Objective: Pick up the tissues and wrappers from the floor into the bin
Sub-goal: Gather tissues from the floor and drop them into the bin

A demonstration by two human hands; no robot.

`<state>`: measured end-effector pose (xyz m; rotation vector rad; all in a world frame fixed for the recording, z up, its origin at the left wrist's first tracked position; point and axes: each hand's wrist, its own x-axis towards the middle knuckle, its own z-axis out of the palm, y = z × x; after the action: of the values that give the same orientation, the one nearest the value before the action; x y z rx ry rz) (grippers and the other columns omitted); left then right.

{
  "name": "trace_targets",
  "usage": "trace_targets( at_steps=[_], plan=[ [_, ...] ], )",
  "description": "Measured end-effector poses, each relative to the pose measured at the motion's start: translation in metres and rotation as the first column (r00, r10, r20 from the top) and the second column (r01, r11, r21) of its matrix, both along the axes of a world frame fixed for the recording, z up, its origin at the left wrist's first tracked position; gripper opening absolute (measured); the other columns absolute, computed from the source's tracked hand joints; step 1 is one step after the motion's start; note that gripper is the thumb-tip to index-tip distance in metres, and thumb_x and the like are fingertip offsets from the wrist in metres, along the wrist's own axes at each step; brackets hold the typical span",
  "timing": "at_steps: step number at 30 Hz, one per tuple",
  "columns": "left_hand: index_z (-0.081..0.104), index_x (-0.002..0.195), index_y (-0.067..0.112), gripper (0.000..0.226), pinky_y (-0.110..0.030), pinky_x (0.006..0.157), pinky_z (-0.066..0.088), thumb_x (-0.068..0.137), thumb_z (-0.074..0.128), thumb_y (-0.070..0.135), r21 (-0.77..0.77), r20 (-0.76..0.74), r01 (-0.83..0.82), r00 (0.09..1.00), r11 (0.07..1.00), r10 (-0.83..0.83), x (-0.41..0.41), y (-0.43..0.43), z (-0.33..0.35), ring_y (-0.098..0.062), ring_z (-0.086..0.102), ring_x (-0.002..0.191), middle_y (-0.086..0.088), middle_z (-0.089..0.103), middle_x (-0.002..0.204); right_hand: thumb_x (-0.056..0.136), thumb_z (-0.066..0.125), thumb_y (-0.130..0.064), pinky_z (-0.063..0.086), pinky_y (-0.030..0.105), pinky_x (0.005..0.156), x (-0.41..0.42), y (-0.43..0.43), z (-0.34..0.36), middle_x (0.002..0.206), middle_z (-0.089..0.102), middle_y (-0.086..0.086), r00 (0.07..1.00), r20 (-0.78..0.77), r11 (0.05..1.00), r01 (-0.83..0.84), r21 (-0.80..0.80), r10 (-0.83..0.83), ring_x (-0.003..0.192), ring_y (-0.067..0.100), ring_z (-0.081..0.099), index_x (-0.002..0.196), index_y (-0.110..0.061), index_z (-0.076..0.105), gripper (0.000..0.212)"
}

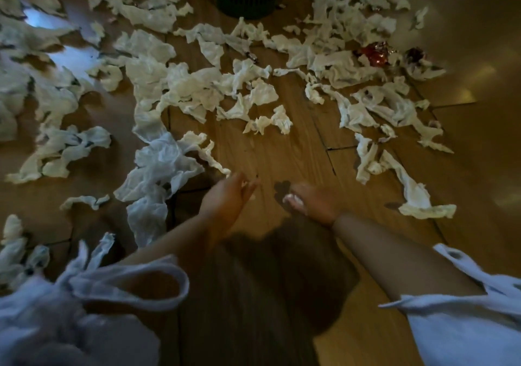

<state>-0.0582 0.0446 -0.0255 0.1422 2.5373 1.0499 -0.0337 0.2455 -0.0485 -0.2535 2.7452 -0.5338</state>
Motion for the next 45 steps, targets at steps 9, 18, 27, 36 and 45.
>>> trace_targets(
  at_steps=[9,18,27,36,45],
  plan=[
    [0.057,0.098,0.017,0.027,-0.028,0.066,0.046,0.093,0.046,0.041,0.287,0.091,-0.211,0.977,0.934,0.192,-0.024,-0.049,0.147,-0.020,0.060,0.077,-0.006,0.060,0.086,0.096,0.043,-0.036,0.035,0.028,0.063,-0.012,-0.041,0.129,0.095,0.059,0.005,0.988,-0.096,0.993,0.119,-0.026,-0.121,0.083,0.020,0.056,0.096,-0.015,0.054,0.024],
    [0.051,0.091,0.027,0.019,-0.024,0.057,0.045,0.094,0.041,0.043,0.139,-0.060,-0.114,0.991,0.984,0.123,-0.013,-0.044,0.426,-0.012,0.056,0.066,0.003,0.055,0.075,0.095,0.045,-0.039,0.040,0.033,0.065,-0.010,-0.043,0.433,0.087,0.059,0.004,0.964,-0.101,0.965,0.235,-0.117,-0.247,0.081,0.021,0.057,0.090,-0.013,0.054,0.027],
    [0.055,0.091,0.013,0.036,-0.025,0.056,0.040,0.094,0.040,0.045,0.192,-0.064,-0.130,0.987,0.973,0.145,0.024,-0.013,0.684,-0.014,0.050,0.062,-0.002,0.051,0.070,0.094,0.047,-0.039,0.033,0.026,0.056,0.041,-0.023,0.675,0.087,0.060,0.007,0.962,-0.033,0.946,0.260,-0.195,-0.271,0.078,0.020,0.054,0.099,-0.012,0.054,0.028],
    [0.055,0.099,0.013,0.034,-0.019,0.049,0.038,0.095,0.041,0.043,0.262,0.024,-0.236,0.971,0.936,0.239,0.021,0.021,0.750,-0.010,0.045,0.062,-0.001,0.049,0.076,0.094,0.048,-0.036,0.028,0.031,0.052,0.035,0.014,0.743,0.064,0.042,-0.003,0.964,-0.109,0.942,0.207,-0.264,-0.242,0.068,0.018,0.045,0.074,-0.019,0.041,0.027],
    [0.054,0.085,0.020,0.024,-0.014,0.053,0.035,0.099,0.038,0.031,0.318,0.114,-0.318,0.948,0.893,0.297,-0.081,0.017,0.740,-0.006,0.043,0.063,0.003,0.048,0.076,0.093,0.049,-0.037,0.025,0.025,0.050,-0.088,0.010,0.736,0.060,0.036,-0.007,0.943,-0.067,0.888,0.282,-0.363,-0.327,0.056,0.009,0.037,0.061,-0.027,0.029,0.040]
  ],
)
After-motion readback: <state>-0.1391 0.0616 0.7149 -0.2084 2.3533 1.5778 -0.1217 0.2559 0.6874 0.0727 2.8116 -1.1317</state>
